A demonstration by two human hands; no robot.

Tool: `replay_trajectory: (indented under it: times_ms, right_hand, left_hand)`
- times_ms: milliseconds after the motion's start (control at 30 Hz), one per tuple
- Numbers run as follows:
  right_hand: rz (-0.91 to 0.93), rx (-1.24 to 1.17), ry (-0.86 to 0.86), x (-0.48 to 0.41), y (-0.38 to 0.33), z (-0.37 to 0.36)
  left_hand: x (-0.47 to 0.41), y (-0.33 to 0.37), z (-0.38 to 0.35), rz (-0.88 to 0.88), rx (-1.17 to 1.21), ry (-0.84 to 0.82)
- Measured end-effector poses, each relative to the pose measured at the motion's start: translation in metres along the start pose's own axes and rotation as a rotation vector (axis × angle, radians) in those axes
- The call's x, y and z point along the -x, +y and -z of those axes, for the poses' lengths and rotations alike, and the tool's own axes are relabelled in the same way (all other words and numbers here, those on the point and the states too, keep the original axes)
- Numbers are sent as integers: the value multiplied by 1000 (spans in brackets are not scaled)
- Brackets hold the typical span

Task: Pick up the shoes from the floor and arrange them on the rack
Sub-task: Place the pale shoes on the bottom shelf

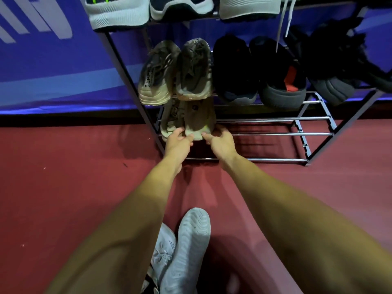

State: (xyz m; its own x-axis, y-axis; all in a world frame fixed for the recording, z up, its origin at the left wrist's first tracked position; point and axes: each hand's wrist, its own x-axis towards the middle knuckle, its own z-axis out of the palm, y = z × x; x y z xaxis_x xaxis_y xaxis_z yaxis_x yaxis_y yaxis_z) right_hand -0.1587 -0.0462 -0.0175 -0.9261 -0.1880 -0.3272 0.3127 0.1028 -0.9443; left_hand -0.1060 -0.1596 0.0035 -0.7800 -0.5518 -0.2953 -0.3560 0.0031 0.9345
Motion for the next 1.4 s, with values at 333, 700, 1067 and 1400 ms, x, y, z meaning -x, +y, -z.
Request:
replay_trajectory:
  times_ms: [333,700,1067,1400]
  right_hand:
    - [-102,299,-72,24,39,11]
    - [-420,924,-416,101,132,-13]
    - [-451,955,-420,122,150,-11]
    - [-358,1004,-309,124,72,35]
  left_hand:
    - [28,-48,12,81,-368,-67]
    - [86,-138,53,267,-1052,-535]
    - [97,-153,61,292,-1003,-589]
    - [105,-77,27,83,-935,-534]
